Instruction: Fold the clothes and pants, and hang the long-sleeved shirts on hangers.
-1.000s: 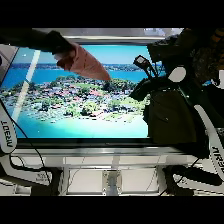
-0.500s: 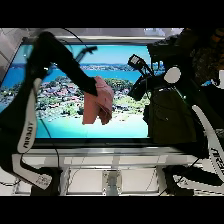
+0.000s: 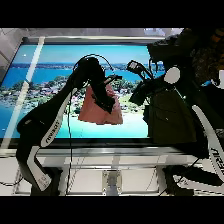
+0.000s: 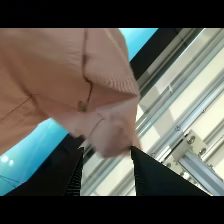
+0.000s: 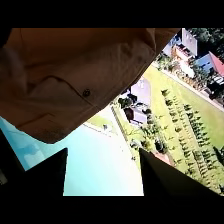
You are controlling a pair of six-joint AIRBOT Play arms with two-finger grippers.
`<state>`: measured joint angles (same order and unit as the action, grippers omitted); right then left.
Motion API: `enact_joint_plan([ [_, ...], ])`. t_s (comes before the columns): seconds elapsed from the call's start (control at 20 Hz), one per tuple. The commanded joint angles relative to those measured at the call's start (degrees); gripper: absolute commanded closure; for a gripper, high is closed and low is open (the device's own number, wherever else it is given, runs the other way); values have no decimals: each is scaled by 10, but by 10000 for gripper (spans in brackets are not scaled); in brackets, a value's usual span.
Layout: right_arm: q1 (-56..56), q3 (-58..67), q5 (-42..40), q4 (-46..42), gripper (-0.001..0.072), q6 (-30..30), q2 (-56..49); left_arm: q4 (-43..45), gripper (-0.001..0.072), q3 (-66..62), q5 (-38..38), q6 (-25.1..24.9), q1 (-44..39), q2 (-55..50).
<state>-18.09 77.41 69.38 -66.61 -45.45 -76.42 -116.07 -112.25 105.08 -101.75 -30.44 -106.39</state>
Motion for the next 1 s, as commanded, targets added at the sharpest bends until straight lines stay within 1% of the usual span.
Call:
enact_joint_plan([
  [0.0,-2,-4,18,0,196,-25,0,0,360,-37,1,-9,20,15],
  [0.05,-2,-10,16,1,175,-35,0,0,359,-52,0,-18,29,24],
  [0.15,-2,-24,16,-2,175,-68,-1,3,352,-60,-17,-33,50,50],
  [0.2,-2,-31,16,-2,175,-86,-1,8,352,-59,-24,-49,60,61],
  [0.25,-2,-37,15,-2,175,-97,-1,10,353,-59,-29,-69,73,69],
  [0.3,-2,-46,14,-7,176,-102,-1,17,353,-59,-31,-79,87,73],
  [0.4,-2,-73,12,-38,176,-128,-1,40,353,-56,-31,-97,119,73],
  [0.5,-2,-118,11,-64,177,-157,-1,50,353,-38,-31,-106,157,73],
  [0.55,-3,-145,6,-60,178,-166,-1,50,353,-25,-28,-113,176,73],
  [0.7,-55,-218,-29,-59,183,-182,-1,39,353,3,-19,-116,213,72],
  [0.75,-79,-228,-39,-69,183,-190,0,30,353,7,-16,-116,218,72],
  [0.95,-157,-227,-63,-131,183,-265,3,16,354,10,-5,-118,216,72],
])
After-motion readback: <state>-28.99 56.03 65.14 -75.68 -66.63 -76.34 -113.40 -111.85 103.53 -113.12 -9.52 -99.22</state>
